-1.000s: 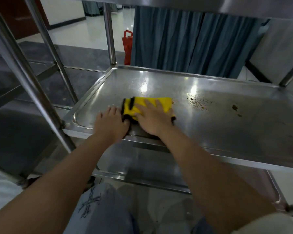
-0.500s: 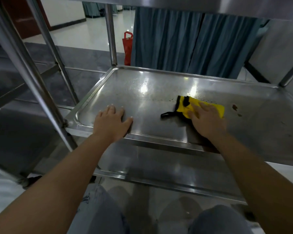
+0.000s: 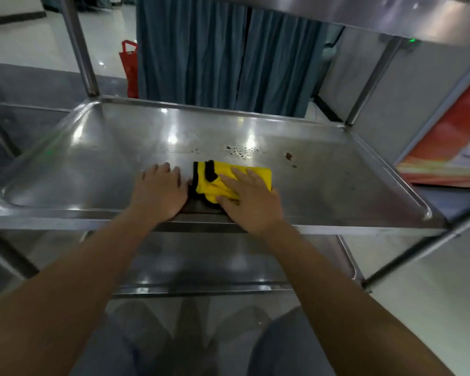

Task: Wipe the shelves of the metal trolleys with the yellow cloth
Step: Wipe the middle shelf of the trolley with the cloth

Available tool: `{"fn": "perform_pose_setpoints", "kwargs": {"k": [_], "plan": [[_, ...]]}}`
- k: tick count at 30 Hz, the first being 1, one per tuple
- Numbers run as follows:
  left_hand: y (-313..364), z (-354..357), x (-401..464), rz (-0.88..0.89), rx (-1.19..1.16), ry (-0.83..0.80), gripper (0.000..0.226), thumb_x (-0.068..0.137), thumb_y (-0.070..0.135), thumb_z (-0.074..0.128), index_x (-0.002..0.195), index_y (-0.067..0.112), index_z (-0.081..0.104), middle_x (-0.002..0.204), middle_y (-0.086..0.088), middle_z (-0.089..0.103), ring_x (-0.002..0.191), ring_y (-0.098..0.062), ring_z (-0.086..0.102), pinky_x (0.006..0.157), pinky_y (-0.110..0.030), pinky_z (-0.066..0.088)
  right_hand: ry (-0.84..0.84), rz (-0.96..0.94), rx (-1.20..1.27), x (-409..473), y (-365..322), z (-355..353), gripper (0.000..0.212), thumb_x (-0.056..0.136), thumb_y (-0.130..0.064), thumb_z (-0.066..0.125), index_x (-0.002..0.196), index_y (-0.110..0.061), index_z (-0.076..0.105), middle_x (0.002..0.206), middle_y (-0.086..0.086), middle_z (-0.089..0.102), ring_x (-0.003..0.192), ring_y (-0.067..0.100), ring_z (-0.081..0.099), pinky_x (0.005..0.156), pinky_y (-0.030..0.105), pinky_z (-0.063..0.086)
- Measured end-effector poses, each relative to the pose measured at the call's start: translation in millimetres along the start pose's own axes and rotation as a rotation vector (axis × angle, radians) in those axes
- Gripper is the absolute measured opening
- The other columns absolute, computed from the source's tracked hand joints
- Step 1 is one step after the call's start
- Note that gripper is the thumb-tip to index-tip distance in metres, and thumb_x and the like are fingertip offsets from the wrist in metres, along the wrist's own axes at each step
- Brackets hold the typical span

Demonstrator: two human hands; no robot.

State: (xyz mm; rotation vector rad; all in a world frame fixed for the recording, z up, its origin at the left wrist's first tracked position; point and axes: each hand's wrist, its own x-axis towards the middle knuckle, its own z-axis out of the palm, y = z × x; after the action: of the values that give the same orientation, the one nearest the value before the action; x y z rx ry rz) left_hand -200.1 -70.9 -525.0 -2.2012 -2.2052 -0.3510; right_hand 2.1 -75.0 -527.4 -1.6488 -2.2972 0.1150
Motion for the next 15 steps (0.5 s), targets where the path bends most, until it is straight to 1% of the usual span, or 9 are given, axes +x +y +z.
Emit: {"fn": "perform_pose_setpoints", "kwargs": {"k": [1, 3, 6, 8, 9, 10, 12, 15], "plan": [[-2.4, 2.9, -1.0, 0.037, 0.030, -0.002, 0.045, 0.096, 0.039, 0.027, 0.113, 0.009, 0.055, 0.118, -0.017, 0.054, 0.117, -0.036, 0.046, 0.098, -0.046, 0.037, 0.017, 0.029, -0.005, -3.6, 19.8, -5.2, 0.053, 0.090, -0.058, 0.044, 0.141, -0.048, 0.032, 0.156, -0.015, 0.021, 0.145, 0.015, 0.013, 0.107, 0.057, 0.023], [-4.7, 6.6, -1.5, 0.063, 0.011, -0.015, 0.049, 0.094, 0.048, 0.026, 0.114, 0.011, 0.052, 0.122, -0.015, 0.052, 0.120, -0.035, 0.044, 0.102, -0.047, 0.035, 0.046, 0.128, -0.013, -11.2, 65.0, -19.0, 0.052, 0.089, -0.059, 0.045, 0.140, -0.049, 0.034, 0.155, -0.014, 0.024, 0.144, 0.014, 0.016, 0.108, 0.057, 0.027], [-3.0, 9.9, -1.0, 0.068, 0.044, -0.031, 0.059, 0.092, 0.058, 0.023, 0.127, 0.015, 0.043, 0.137, -0.013, 0.044, 0.130, -0.034, 0.038, 0.107, -0.048, 0.030, 0.070, 0.326, -0.036, -23.4, 125.1, -41.1, 0.055, 0.087, -0.064, 0.044, 0.139, -0.046, 0.038, 0.154, -0.011, 0.028, 0.143, 0.017, 0.021, 0.107, 0.058, 0.030], [-3.1, 13.5, -1.2, 0.054, 0.079, -0.046, 0.069, 0.091, 0.062, 0.020, 0.138, 0.014, 0.035, 0.149, -0.014, 0.034, 0.138, -0.034, 0.029, 0.111, -0.049, 0.025, 0.086, 0.415, -0.058, -28.0, 138.8, -44.6, 0.064, 0.082, -0.072, 0.040, 0.138, -0.043, 0.040, 0.154, -0.010, 0.030, 0.143, 0.020, 0.022, 0.106, 0.059, 0.030], [-4.8, 14.9, -0.4, 0.040, 0.094, -0.064, 0.073, 0.090, 0.063, 0.017, 0.142, 0.014, 0.030, 0.153, -0.014, 0.028, 0.142, -0.034, 0.024, 0.112, -0.050, 0.022, 0.093, 0.428, -0.065, -27.0, 135.6, -42.1, 0.067, 0.080, -0.076, 0.038, 0.138, -0.042, 0.040, 0.154, -0.009, 0.030, 0.143, 0.022, 0.021, 0.107, 0.060, 0.029], [-5.2, 15.0, 1.5, 0.022, 0.103, -0.089, 0.076, 0.089, 0.065, 0.015, 0.144, 0.015, 0.027, 0.156, -0.013, 0.024, 0.144, -0.033, 0.020, 0.114, -0.052, 0.020, 0.092, 0.413, -0.073, -24.5, 128.4, -39.0, 0.069, 0.079, -0.077, 0.036, 0.138, -0.042, 0.040, 0.154, -0.008, 0.030, 0.143, 0.024, 0.020, 0.107, 0.061, 0.027], [-0.5, 13.9, 6.6, -0.010, 0.103, -0.137, 0.076, 0.087, 0.066, 0.016, 0.145, 0.018, 0.025, 0.158, -0.011, 0.020, 0.145, -0.031, 0.016, 0.114, -0.055, 0.018, 0.054, 0.304, -0.083, -16.2, 104.5, -31.6, 0.068, 0.081, -0.076, 0.034, 0.139, -0.041, 0.038, 0.155, -0.006, 0.028, 0.143, 0.028, 0.018, 0.108, 0.062, 0.024], [29.5, 16.0, 13.9, 0.046, 0.061, -0.163, 0.065, 0.091, 0.057, 0.024, 0.141, 0.017, 0.031, 0.154, -0.011, 0.027, 0.143, -0.032, 0.022, 0.111, -0.058, 0.022, -0.047, 0.094, -0.020, -7.3, 63.9, -20.4, 0.063, 0.085, -0.073, 0.032, 0.141, -0.044, 0.034, 0.157, -0.009, 0.022, 0.146, 0.025, 0.011, 0.110, 0.065, 0.014]]}}
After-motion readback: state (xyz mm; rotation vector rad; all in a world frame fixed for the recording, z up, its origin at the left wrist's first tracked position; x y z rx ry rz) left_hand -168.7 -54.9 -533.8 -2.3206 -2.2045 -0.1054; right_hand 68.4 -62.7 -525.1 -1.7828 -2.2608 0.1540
